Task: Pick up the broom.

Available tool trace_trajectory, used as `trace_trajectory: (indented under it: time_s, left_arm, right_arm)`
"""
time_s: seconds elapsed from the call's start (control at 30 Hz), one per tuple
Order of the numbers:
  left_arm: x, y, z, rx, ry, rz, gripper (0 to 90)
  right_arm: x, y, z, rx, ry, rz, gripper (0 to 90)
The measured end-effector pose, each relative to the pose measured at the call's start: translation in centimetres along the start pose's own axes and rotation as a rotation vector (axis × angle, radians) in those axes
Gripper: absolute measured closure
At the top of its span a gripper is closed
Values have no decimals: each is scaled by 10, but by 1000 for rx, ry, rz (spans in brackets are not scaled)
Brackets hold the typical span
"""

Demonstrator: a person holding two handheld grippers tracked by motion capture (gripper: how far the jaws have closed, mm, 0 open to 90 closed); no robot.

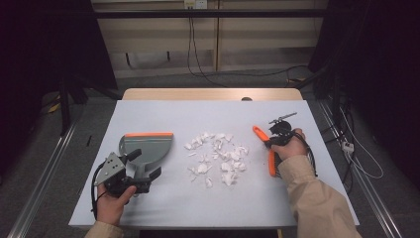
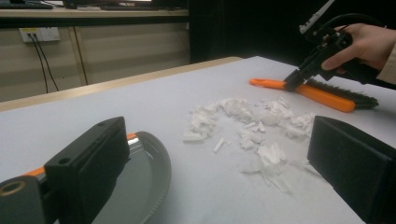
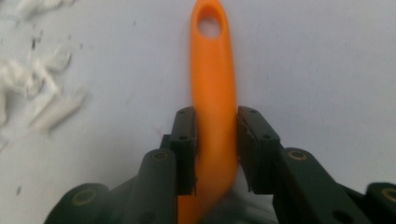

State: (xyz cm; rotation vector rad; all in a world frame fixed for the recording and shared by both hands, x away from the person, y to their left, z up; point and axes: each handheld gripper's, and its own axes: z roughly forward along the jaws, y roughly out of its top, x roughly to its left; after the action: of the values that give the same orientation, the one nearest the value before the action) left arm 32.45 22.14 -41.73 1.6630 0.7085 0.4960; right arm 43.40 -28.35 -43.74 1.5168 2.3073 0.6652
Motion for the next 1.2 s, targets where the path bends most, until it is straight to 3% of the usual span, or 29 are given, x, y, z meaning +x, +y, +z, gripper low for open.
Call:
trace_trajectory:
  time_s: [0.03,0.2,0.23,0.27,0.37,0.57,0.67,0.97,1.2]
  left_arm:
    - [0,0,-1,-1,2,0,50]
    - [-2,1,-1,-3,3,2,50]
    - [-2,1,-1,-2,0,3,50]
    - [-2,1,0,-1,0,4,50]
    - [-2,1,1,-2,-2,0,50]
    - [-1,1,1,-2,-2,0,50]
    - [-1,1,2,0,-5,2,50]
    - [-6,4,2,-7,-24,13,50]
    - [-8,9,3,-22,-22,10,50]
  right_arm:
    - [-1,-6,-8,13,64,10,715]
    - [4,-14,-18,54,91,-28,719]
    - [6,-14,-19,65,90,-29,720]
    - [10,-11,-20,42,48,-42,723]
    - [11,-9,-18,-20,36,-16,712]
    - [19,-6,-4,37,3,-25,663]
    - [14,-3,-1,55,34,-4,667]
    - [18,-8,0,25,6,-18,695]
    - [23,-8,-3,10,-20,-80,697]
